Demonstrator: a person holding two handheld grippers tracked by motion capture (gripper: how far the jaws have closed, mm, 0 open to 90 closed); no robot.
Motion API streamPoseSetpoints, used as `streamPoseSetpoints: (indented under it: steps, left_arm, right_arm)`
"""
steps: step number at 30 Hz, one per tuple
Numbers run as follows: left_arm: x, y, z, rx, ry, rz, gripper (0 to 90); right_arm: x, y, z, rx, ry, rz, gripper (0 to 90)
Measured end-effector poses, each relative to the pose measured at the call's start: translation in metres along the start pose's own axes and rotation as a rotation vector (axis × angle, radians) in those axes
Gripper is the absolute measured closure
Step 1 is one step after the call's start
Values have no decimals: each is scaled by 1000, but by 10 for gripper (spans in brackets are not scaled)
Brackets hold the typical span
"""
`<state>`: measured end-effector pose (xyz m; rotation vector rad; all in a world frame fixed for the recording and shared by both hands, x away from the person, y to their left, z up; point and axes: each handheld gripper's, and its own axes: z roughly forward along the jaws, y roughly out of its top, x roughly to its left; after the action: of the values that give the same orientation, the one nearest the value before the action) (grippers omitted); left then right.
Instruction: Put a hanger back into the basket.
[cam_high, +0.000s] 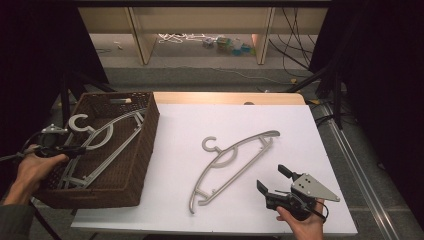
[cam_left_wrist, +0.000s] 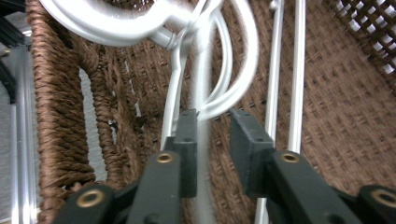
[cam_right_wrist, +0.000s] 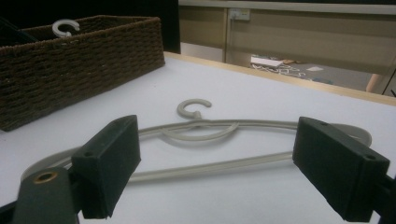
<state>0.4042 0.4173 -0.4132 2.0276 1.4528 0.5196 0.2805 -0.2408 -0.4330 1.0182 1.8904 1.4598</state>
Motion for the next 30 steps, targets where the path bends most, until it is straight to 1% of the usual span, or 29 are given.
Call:
streamPoseSetpoints:
  steps: [1,2,3,4,5,6,7,9,10,12,15,16,17,19,20,22,23,24,25,26,29,30]
  left_arm:
    - [0,0,-3,-3,6,6,673]
    - [-1,1,-5,-15,18,1,634]
    - [-3,2,-7,-41,32,-32,582]
    - [-5,3,-9,-63,34,-51,526]
    - [-5,4,-12,-56,41,-33,491]
    - [-8,6,-15,-85,36,-35,484]
    - [-14,8,-18,-120,21,-47,466]
    - [-26,14,-23,-185,10,-77,419]
    - [-30,15,-25,-204,6,-82,394]
    - [-43,21,-31,-260,-1,-93,366]
    - [-62,26,-40,-317,-21,-78,350]
    - [-68,28,-43,-331,-30,-69,339]
    - [-74,29,-46,-350,-45,-59,332]
    - [-86,31,-50,-387,-71,-52,329]
    - [-89,32,-51,-396,-85,-55,324]
    - [-100,33,-54,-431,-131,-89,317]
    - [-107,33,-56,-444,-147,-81,309]
    - [-111,34,-57,-447,-149,-72,300]
    - [-115,34,-58,-454,-152,-67,298]
    - [-121,34,-60,-461,-164,-57,292]
    - [-137,35,-62,-483,-196,-46,278]
    - [-143,35,-63,-488,-209,-41,276]
  right_arm:
    - [0,0,0,0,-1,0,159]
    - [0,0,0,0,2,2,159]
    - [0,0,0,-2,8,5,159]
    - [0,0,0,-2,7,5,159]
    - [0,0,0,-2,8,5,159]
    - [0,0,0,-3,8,5,159]
    - [0,0,0,-2,8,5,159]
    - [0,0,0,0,-1,2,159]
    - [0,0,0,0,-1,2,159]
    - [0,0,0,-4,1,4,159]
    - [-1,0,-1,-3,9,8,159]
    - [-1,0,-1,2,1,7,159]
    - [0,0,-1,-1,10,14,159]
    - [-1,1,-1,-5,10,8,159]
    - [-1,1,-1,-4,13,8,159]
    - [0,1,0,-7,7,7,159]
    - [0,1,0,-8,11,8,159]
    - [-1,1,-1,0,8,6,159]
    - [0,0,-1,-6,2,7,159]
    - [-1,1,-1,1,7,10,158]
    - [-1,1,-1,3,9,6,158]
    - [0,1,-1,-4,15,13,159]
